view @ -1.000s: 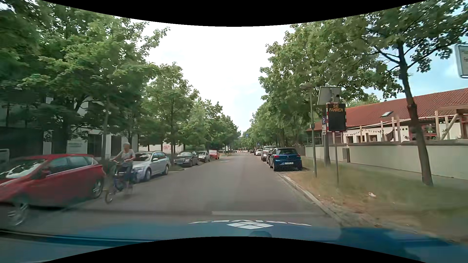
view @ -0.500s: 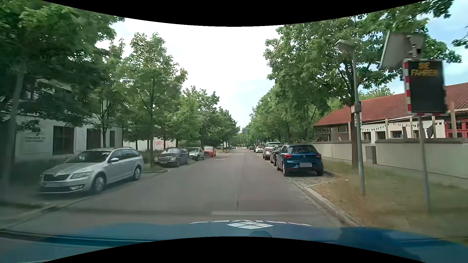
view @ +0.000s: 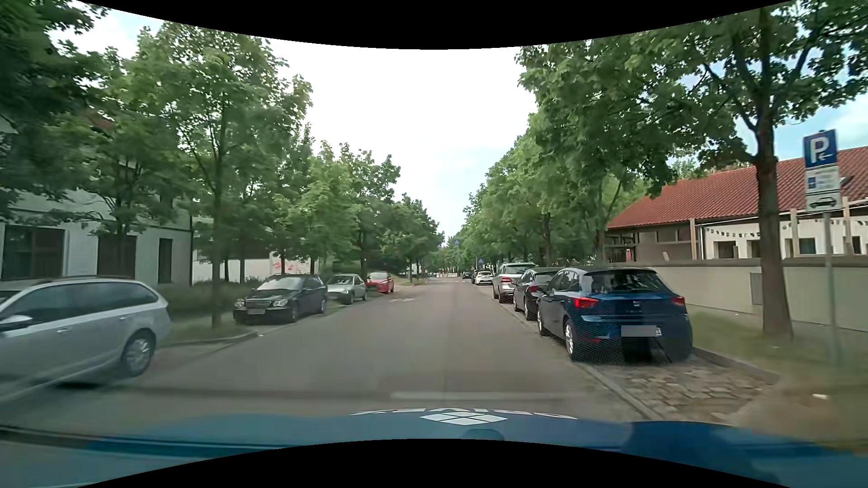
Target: Follow the waypoints while adhering to traffic rules and regulations
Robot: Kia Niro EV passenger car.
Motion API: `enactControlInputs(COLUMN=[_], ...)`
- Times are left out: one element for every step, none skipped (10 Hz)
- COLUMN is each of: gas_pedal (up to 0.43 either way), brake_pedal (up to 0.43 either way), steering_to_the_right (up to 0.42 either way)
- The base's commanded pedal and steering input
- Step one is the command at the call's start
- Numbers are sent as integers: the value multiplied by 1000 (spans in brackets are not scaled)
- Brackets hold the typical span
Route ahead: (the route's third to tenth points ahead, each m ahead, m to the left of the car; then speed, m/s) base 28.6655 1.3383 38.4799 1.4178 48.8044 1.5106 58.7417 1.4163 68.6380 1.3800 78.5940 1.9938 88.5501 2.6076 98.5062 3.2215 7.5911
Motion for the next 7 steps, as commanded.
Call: enactControlInputs(gas_pedal=[150,150,150,150,150,150,138], brake_pedal=[0,0,0,0,0,0,0], steering_to_the_right=[1,3,3,2,1,2,2])
